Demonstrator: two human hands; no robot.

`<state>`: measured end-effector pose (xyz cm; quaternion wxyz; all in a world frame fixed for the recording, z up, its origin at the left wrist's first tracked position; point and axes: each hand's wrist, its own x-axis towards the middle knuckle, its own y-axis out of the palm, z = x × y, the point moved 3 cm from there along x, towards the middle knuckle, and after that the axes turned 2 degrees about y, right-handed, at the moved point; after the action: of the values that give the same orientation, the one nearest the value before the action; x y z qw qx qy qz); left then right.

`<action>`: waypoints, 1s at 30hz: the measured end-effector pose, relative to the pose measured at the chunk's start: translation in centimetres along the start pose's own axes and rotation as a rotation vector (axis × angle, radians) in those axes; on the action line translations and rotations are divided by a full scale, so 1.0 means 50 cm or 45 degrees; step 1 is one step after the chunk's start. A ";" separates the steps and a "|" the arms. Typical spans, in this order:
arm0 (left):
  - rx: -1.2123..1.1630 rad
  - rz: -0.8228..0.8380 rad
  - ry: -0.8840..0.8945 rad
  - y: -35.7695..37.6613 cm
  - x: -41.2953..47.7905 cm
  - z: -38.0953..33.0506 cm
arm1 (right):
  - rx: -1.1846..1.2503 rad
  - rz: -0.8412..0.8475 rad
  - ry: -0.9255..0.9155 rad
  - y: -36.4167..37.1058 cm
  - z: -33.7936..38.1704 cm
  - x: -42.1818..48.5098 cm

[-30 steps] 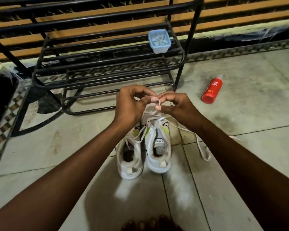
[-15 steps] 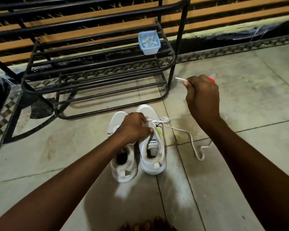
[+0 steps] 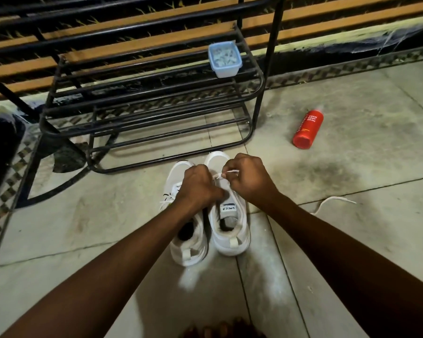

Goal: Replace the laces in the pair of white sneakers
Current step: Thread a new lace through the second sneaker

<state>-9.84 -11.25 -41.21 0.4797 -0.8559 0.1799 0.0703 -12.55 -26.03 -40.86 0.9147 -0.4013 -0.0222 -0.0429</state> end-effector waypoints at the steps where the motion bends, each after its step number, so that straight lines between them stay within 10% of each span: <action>1: -0.016 -0.008 -0.007 0.003 0.001 0.005 | 0.018 0.017 0.046 0.009 -0.001 0.003; 30: -0.106 -0.052 0.107 0.017 0.015 0.035 | 0.178 -0.077 0.402 0.075 -0.021 0.012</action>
<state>-9.36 -10.39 -43.05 0.4371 -0.8808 0.1793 0.0318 -11.58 -24.30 -44.28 0.9307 -0.3242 0.1068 -0.1313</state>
